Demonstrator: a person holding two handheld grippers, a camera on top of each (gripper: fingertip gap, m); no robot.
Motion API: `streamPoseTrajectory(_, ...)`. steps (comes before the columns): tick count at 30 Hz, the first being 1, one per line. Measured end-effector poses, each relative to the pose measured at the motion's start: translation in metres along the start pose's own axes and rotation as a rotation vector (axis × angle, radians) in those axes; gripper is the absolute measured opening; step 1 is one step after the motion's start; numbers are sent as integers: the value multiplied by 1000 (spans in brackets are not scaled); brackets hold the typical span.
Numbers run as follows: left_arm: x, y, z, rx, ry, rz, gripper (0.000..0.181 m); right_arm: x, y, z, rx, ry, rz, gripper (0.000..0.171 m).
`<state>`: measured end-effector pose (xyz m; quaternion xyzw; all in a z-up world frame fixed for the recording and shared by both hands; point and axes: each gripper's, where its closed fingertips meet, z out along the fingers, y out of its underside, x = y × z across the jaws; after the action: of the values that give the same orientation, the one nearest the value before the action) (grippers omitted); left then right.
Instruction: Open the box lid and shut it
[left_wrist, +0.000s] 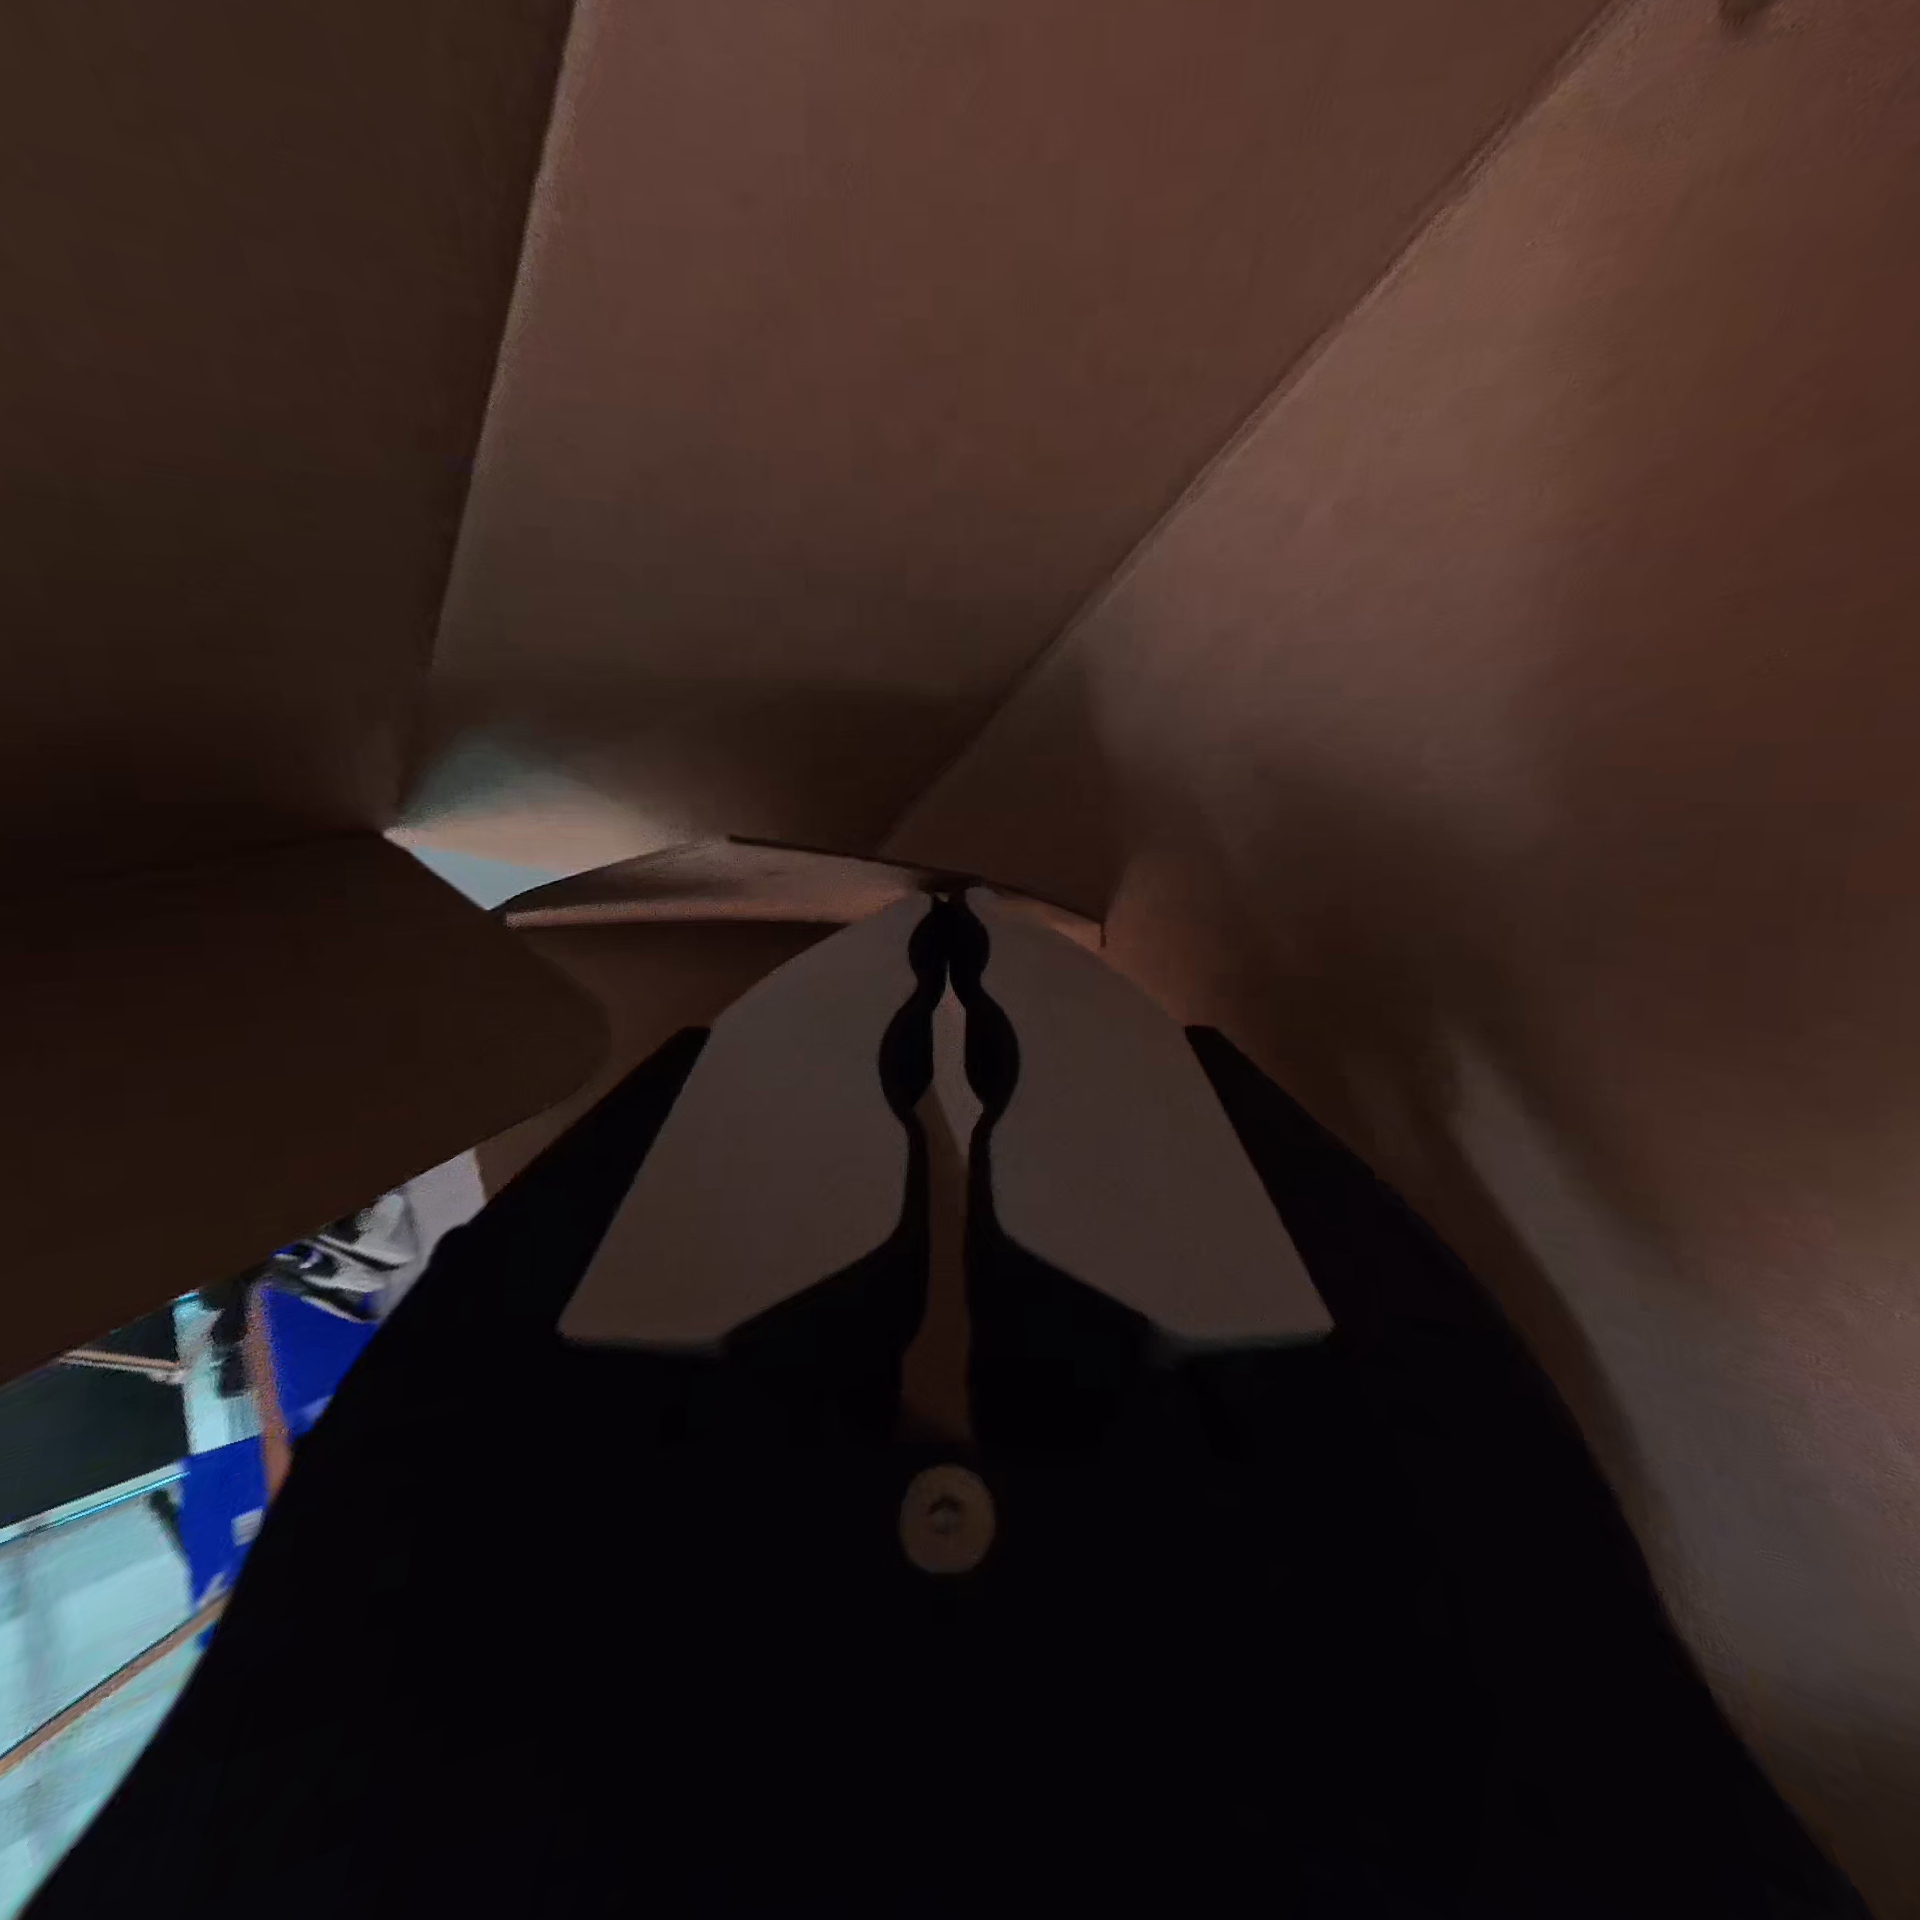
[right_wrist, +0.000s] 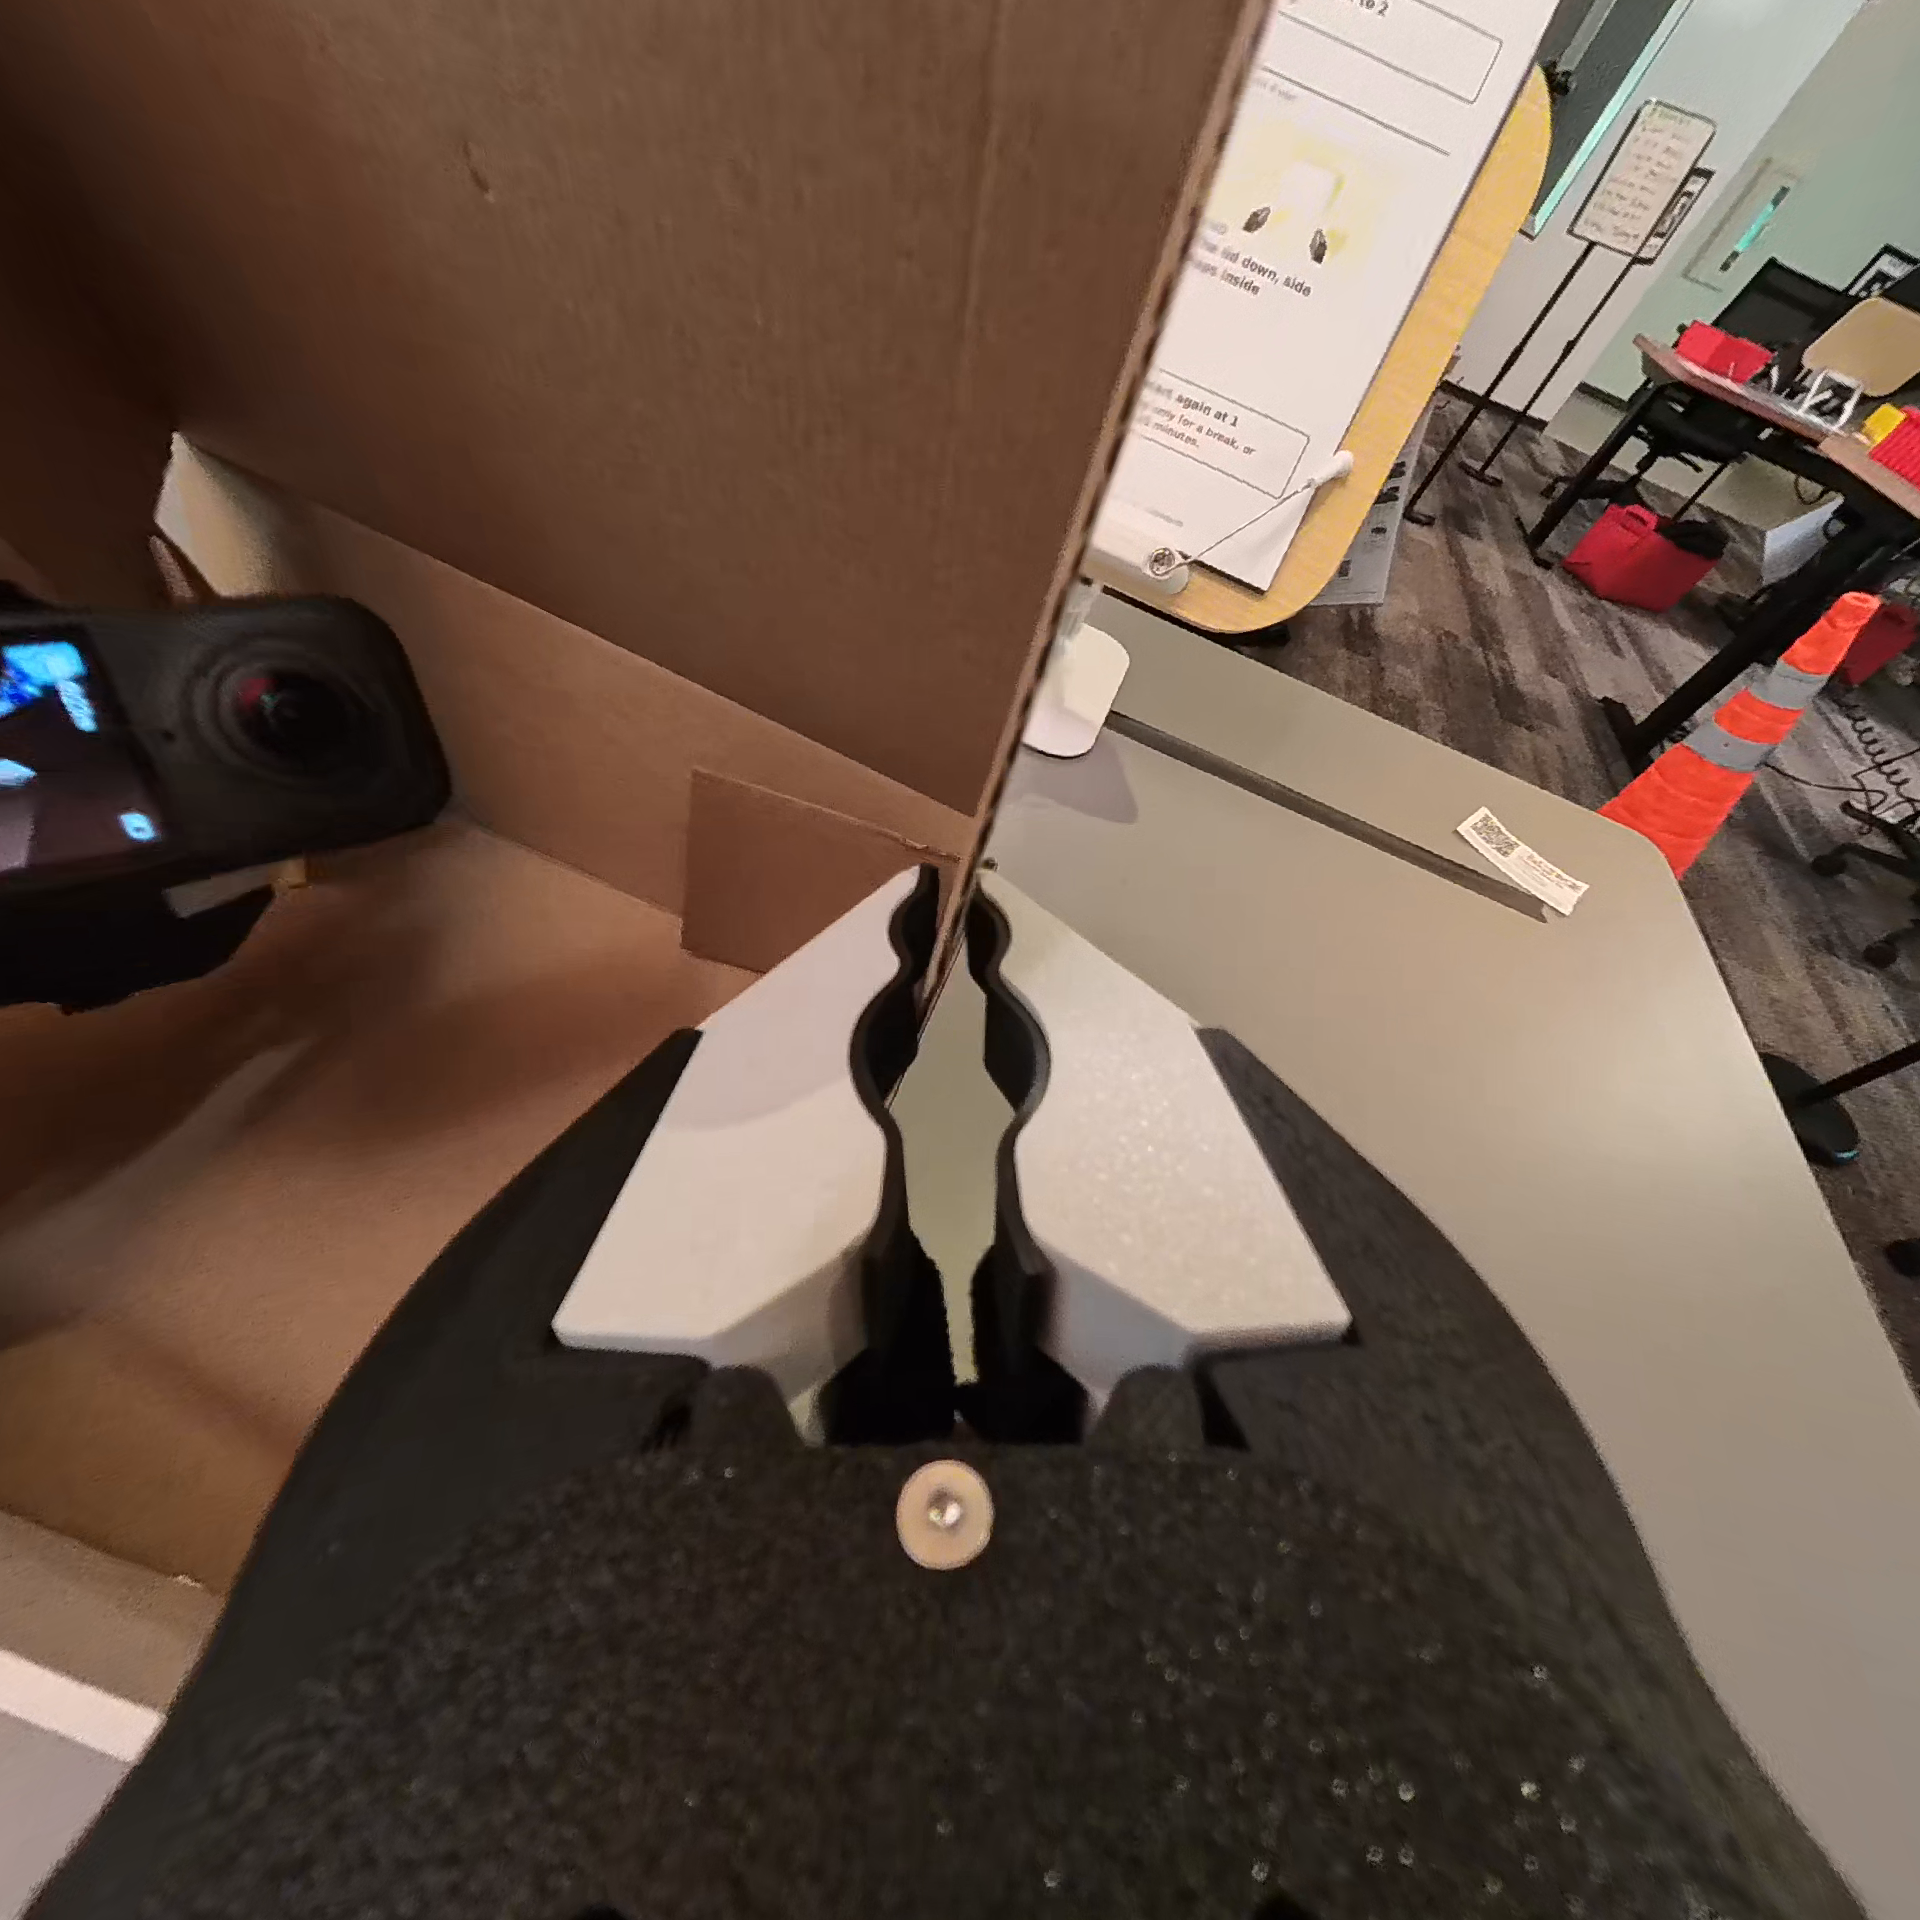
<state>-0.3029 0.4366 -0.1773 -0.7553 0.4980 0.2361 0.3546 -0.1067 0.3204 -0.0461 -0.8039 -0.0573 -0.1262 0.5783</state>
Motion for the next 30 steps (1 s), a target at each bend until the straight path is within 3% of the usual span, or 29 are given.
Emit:
streamPoseTrajectory(5,-5,-4,-25,84,37,-44,0,9,-2,-4,-2,28,13,5)
streamPoseTrajectory(10,-40,-13,-135,418,11,-153,10,15,0,-7,-37,80,22,3)
streamPoseTrajectory(13,-81,8,-175,572,85,-446,29,14,0,-8,-41,98,8,3)
streamPoseTrajectory(16,-102,13,-154,535,239,-654,52,13,-1,-9,-36,106,10,3)
streamPoseTrajectory(19,-121,1,-130,544,228,-740,61,13,-1,-10,-34,107,-2,4)
streamPoseTrajectory(23,-117,-13,-108,521,227,-684,46,11,-4,-11,-15,64,-2,4)
streamPoseTrajectory(24,-116,-12,-105,519,200,-648,27,11,-5,-11,-9,56,-10,5)
streamPoseTrajectory(26,-125,-3,-99,483,102,-622,10,9,-8,-12,-2,27,-3,7)
streamPoseTrajectory(30,-137,10,-92,432,97,-656,3,4,-14,-25,11,-90,86,25)
